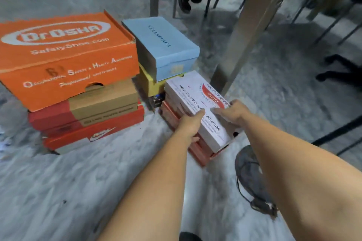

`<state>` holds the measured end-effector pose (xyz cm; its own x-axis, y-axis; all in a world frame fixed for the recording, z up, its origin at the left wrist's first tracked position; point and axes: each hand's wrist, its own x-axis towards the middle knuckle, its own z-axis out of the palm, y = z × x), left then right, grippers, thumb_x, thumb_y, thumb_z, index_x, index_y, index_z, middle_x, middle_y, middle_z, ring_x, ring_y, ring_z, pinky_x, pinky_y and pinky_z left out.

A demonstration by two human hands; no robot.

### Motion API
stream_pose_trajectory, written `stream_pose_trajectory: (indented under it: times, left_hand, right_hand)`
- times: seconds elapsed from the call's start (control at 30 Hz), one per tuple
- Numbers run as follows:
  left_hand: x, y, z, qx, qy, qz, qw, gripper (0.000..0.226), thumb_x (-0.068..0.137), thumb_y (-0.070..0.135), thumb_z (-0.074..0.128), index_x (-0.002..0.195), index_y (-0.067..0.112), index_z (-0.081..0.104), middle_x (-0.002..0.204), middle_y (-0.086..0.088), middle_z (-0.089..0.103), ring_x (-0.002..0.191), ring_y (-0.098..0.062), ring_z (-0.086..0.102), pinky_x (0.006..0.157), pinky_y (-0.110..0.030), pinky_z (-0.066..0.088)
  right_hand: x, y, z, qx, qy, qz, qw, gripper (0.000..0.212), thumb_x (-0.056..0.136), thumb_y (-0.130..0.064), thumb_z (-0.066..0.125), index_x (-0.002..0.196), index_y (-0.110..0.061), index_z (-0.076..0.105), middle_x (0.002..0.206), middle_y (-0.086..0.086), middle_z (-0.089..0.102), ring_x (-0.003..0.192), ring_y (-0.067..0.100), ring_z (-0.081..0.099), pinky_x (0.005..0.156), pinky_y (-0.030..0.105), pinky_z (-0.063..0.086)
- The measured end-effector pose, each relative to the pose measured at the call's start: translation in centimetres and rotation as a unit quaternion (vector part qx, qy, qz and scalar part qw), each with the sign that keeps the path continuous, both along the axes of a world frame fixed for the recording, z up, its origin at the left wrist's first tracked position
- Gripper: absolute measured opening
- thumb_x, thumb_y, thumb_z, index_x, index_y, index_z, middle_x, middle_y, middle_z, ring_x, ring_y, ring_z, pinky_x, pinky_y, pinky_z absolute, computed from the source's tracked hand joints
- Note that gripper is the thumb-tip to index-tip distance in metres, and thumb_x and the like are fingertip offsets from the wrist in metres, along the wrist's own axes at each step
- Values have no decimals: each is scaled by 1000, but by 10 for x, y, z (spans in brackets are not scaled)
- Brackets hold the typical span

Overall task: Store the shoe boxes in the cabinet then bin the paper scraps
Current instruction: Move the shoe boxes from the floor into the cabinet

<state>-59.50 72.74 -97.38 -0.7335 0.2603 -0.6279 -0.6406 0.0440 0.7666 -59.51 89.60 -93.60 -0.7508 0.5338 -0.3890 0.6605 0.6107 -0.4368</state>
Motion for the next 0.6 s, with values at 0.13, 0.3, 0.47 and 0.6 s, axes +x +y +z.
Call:
stream_pose_trajectory:
  times: [0.13, 0.3, 0.47, 0.6]
  left_hand:
    - [19, -22, 7, 47, -37, 119, 991, 72, 70, 57, 80, 129, 24, 56, 115, 3, 71, 90, -18, 67, 61, -29, 51]
    - [89, -139, 27, 86, -100, 134, 982, 43, 76, 37, 86, 99, 26, 52, 104, -2, 65, 98, -22, 63, 78, -43, 61]
    - [183, -312, 17, 77, -143, 211, 964, 45, 80, 28, 84, 107, 22, 49, 94, -2, 65, 83, -20, 67, 75, -37, 61]
    - [279, -444, 12, 16, -137, 313, 940, 62, 61, 42, 92, 109, 12, 69, 93, -7, 79, 72, -16, 74, 64, -32, 63]
  right_hand:
    - [25, -17, 26, -52, -7, 28, 998, 58, 73, -41, 91, 109, -15, 55, 107, 1, 66, 94, 22, 65, 78, 31, 50]
    - [49, -95, 70, -114, -109, 138, 978, 48, 77, -14, 89, 116, -8, 61, 102, 8, 71, 79, 19, 64, 56, 24, 46]
    - [55, -256, 56, -148, -206, 298, 920, 72, 40, -24, 102, 106, -31, 72, 110, 4, 72, 107, 32, 63, 99, 68, 46]
    - [87, -416, 29, -159, -343, 453, 808, 66, 65, -19, 94, 117, -46, 66, 129, 8, 59, 116, 41, 51, 70, 70, 56]
